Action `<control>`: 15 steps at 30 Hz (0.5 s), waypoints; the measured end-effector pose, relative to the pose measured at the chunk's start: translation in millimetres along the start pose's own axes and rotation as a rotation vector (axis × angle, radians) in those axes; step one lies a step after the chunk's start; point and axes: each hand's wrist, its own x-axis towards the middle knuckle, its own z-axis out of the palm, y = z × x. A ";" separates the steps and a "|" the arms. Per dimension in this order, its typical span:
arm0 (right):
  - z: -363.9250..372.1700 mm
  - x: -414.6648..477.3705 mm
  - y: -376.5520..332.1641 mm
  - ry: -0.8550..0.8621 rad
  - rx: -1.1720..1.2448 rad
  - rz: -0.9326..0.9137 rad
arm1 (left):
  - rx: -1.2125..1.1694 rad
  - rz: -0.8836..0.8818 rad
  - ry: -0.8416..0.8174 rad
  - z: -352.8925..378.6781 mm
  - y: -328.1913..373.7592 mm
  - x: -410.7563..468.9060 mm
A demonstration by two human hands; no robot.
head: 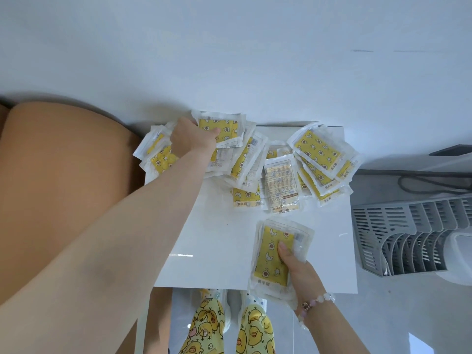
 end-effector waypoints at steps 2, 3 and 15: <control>3.7 -1.3 -1.9 -0.010 0.002 -0.004 | -0.033 0.027 0.007 -0.8 -0.7 -0.9; 5.1 -1.6 -2.9 -0.012 0.002 -0.006 | -0.075 0.019 0.009 -1.2 -1.6 -0.7; 2.8 2.7 3.6 0.063 0.057 0.001 | -1.058 -0.151 -0.339 -47.1 -31.3 -39.7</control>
